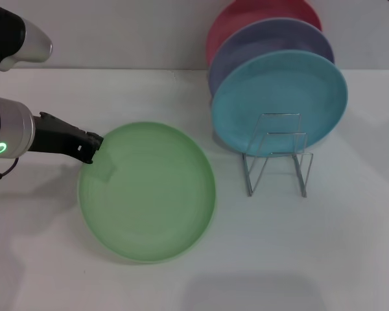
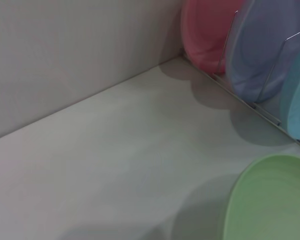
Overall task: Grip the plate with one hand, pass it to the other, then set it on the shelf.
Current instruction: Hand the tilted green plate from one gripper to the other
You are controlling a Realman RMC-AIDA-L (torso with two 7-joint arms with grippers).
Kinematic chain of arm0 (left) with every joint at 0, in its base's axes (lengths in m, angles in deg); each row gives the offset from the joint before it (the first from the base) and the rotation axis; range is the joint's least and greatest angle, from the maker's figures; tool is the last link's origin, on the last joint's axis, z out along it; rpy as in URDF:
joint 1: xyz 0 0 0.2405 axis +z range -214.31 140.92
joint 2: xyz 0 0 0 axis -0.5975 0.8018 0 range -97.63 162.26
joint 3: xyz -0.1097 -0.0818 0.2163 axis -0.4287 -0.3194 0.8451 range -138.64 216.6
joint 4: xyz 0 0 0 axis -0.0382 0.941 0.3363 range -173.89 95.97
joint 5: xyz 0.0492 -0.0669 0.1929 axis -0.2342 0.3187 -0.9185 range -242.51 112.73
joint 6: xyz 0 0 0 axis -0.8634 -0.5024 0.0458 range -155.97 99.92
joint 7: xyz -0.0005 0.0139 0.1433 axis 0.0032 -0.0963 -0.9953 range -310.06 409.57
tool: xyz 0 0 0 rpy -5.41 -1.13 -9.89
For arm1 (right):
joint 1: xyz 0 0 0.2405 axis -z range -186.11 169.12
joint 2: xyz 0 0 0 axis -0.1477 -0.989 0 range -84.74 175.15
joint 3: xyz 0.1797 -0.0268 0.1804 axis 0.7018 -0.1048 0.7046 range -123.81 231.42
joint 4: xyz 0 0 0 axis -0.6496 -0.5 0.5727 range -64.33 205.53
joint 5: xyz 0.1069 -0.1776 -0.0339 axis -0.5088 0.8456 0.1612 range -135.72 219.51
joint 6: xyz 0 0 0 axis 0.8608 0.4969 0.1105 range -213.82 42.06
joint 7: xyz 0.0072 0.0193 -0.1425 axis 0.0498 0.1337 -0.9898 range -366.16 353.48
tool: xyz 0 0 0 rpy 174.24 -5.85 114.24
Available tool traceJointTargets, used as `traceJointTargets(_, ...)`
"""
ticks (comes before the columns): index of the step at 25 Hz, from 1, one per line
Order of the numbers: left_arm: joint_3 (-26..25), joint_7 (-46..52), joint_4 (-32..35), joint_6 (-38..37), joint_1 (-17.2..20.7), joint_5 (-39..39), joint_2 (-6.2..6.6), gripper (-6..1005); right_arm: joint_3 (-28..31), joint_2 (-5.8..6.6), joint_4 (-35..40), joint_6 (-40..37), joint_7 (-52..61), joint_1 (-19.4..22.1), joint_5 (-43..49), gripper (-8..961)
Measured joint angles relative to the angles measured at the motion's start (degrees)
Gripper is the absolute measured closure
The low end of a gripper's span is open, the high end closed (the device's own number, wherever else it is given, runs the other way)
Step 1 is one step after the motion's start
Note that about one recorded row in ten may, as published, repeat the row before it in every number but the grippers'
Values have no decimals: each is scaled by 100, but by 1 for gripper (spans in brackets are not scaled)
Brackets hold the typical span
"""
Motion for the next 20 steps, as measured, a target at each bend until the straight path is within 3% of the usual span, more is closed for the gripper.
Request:
traceJointTargets(13,-152,0,107,118,-184,-65,16,984,27,18,-359,-259,898,-106,871,135)
traceJointTargets(18,-195,0,183,149,-256,-154,14,983,29,23,-703,-453,2287,-302,2311,135)
traceJointTargets(19,-219,0,193,150,-290,-158,18,983,31,23,-848,-457,3206,-449,3178,135)
traceJointTargets(20,-219,0,193,150,-290,-158,18,983,31,23,-848,-457,3206,-449,3178,135)
